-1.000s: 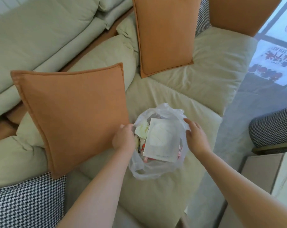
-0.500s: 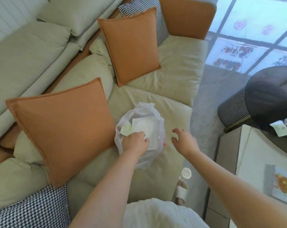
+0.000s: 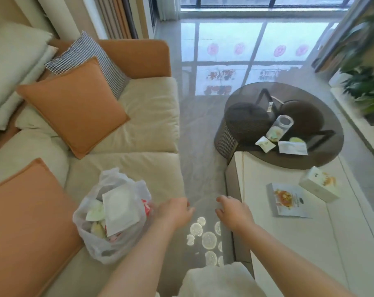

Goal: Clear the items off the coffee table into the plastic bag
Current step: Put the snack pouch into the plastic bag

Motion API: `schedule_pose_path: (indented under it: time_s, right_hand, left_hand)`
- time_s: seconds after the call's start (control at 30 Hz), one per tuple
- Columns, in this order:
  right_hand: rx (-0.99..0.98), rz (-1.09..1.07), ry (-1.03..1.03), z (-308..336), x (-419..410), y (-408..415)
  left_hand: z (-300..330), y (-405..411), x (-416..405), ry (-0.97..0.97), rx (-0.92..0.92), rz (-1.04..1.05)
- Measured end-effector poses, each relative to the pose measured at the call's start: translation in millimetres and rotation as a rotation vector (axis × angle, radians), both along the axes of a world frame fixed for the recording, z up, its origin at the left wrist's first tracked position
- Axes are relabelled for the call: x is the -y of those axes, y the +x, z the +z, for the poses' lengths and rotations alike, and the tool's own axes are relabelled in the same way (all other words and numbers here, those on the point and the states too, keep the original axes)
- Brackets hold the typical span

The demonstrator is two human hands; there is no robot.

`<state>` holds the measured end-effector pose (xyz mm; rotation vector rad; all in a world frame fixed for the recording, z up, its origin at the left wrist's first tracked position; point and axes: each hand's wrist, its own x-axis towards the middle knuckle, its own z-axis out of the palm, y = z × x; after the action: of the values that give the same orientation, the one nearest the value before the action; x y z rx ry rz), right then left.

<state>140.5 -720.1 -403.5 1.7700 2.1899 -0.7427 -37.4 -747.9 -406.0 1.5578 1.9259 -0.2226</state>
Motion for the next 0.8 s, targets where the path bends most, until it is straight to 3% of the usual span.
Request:
schedule_pose_path:
  time_s: [0.43, 0.8]
  right_hand:
    - [-0.075, -0.33, 0.002, -13, -22, 204]
    - [-0.049, -0.65, -0.117, -46, -39, 320]
  left_hand:
    - [-7, 200, -71, -0.026, 0.039, -0.203]
    - [-29, 309, -130, -0.079, 0.066, -0.385]
